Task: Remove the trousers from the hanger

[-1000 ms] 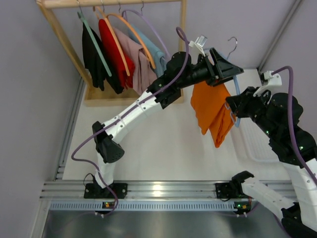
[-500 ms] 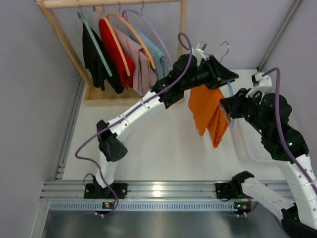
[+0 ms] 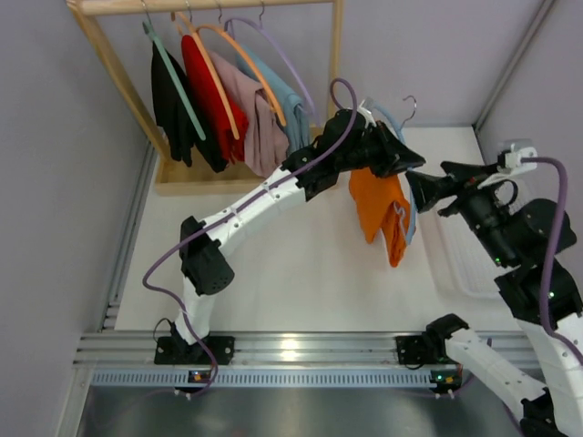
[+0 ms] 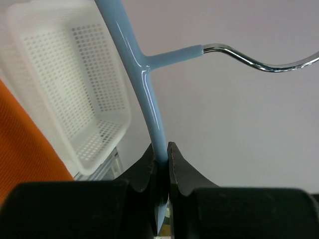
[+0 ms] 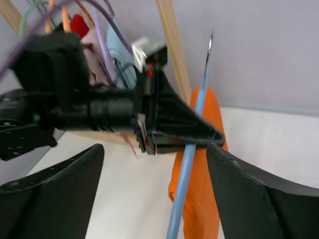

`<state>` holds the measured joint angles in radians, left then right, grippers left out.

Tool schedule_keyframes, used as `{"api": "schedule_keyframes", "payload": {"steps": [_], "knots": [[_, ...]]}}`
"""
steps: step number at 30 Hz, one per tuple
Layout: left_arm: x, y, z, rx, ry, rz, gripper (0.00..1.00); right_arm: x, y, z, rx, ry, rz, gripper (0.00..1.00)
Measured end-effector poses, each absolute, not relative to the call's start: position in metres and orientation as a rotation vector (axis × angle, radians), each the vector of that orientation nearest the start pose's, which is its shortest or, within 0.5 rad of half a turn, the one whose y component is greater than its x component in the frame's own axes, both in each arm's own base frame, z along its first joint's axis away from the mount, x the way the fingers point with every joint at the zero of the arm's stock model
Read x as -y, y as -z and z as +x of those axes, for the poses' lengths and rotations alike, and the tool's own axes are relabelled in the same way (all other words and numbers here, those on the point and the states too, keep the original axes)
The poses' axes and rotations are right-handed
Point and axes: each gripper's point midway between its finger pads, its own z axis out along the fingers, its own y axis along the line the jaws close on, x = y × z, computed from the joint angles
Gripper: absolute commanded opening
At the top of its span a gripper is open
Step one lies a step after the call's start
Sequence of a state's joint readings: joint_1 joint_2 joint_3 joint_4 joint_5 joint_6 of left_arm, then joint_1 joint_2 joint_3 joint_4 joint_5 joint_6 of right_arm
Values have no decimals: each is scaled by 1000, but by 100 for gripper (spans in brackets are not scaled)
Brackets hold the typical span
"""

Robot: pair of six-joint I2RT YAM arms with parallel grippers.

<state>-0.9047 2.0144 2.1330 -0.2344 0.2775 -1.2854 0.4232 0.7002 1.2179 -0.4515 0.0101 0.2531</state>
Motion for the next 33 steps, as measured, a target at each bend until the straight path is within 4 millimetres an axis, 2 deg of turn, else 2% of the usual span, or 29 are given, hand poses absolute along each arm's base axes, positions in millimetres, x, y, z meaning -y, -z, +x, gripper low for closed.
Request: {"api": "schedule_keyframes", "payload": {"steps": [1, 4, 6, 8, 13, 19, 24, 28, 33], "knots": [[524, -392, 302, -2098, 1743, -147, 0, -108, -442, 222, -1482, -524, -127, 94], [523, -367, 302, -2181, 1708, -168, 0, -92, -466, 203, -1365, -472, -141, 97], [523, -363, 299, -2198, 1716, -165, 0, -77, -475, 191, -1291, -418, -134, 96], [524, -367, 297, -2198, 1741, -158, 0, -63, -472, 182, -1252, -344, -135, 99], [524, -388, 289, -2153, 1820, -112, 0, -49, -445, 181, -1274, -203, -184, 99], [520, -430, 285, -2041, 1904, -79, 0, -55, -401, 184, -1329, -131, -326, 99], [507, -455, 283, -1985, 1934, -86, 0, -60, -369, 175, -1334, -126, -421, 99], [497, -467, 285, -1966, 1955, -121, 0, -68, -351, 168, -1326, -164, -471, 99], [491, -471, 292, -1963, 1962, -159, 0, -91, -308, 175, -1335, -243, -552, 99]]}}
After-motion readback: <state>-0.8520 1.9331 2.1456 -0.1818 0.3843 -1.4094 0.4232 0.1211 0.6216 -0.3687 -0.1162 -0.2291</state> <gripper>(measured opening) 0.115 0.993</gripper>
